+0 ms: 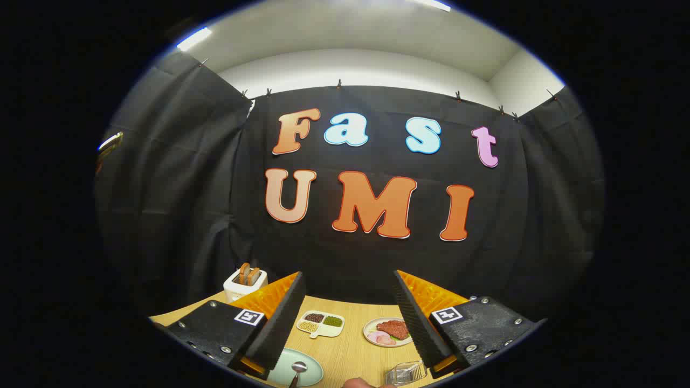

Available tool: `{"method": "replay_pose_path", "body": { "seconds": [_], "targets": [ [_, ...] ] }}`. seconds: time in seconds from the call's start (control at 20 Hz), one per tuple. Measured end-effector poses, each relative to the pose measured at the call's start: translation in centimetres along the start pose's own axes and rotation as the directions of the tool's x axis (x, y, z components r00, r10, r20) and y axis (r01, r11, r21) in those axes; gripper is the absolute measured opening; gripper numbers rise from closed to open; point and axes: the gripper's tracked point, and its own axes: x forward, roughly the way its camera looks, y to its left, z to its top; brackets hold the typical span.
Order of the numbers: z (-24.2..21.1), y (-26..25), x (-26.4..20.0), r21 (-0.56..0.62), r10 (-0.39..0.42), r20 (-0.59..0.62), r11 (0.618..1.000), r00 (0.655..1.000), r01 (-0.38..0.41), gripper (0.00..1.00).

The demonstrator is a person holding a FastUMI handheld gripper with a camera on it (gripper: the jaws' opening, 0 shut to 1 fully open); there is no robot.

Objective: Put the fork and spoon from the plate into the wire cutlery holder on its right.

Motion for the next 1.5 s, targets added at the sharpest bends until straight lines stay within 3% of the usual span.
{"method": "replay_pose_path", "body": {
  "seconds": [0.9,1.1,1.3,1.4,1.5],
  "targets": [
    [-1.6,3.8,0.8,-0.006,0.052,-0.076,0.999,0.996,-0.053,0.97],
    [-4.6,4.7,1.5,0.012,0.073,-0.191,0.997,0.979,-0.072,0.97],
    [-8.0,6.5,2.8,0.042,0.135,-0.343,0.991,0.930,-0.128,0.96],
    [-11.2,7.6,2.8,0.049,0.165,-0.450,0.986,0.878,-0.160,0.96],
    [-15.1,8.5,2.1,0.043,0.180,-0.566,0.981,0.804,-0.189,0.95]
  ]
}}
